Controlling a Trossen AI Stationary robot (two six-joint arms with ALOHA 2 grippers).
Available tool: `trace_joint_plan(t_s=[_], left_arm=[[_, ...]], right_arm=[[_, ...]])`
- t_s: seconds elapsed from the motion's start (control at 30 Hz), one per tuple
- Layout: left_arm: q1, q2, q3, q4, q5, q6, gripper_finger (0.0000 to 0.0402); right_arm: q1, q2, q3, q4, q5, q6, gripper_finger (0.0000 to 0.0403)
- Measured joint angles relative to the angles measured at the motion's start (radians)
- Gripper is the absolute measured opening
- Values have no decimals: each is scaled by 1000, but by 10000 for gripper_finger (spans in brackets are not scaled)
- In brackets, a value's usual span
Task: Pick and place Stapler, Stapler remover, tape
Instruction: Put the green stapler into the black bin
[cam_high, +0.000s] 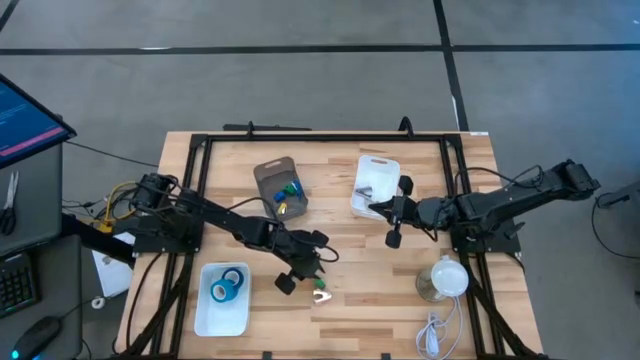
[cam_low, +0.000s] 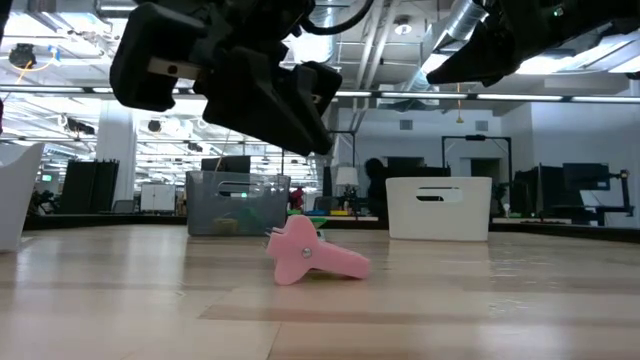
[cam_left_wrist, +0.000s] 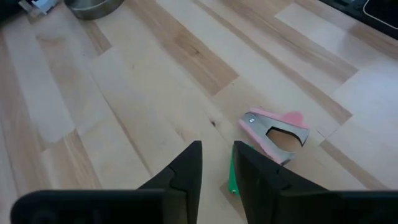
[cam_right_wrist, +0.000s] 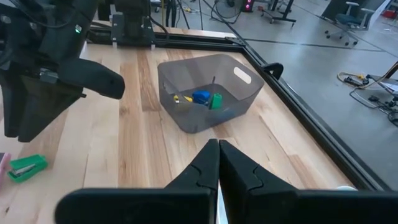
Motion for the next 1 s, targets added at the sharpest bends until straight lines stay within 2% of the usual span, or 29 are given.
trace_joint_plan(t_s=[0.17,0.33,0.63,1.0], left_arm=[[-1,2,0,-10,1,-12,84],[0,37,0,-11,16,-104,92],[-5,131,0,-8,47,-109,112],[6,156,2,37,48,-109,129]], right_arm=[[0,0,0,-1,0,0,0],[0,0,0,0,18,0,0],[0,0,0,1,44,0,0],[0,0,0,1,44,8,0]])
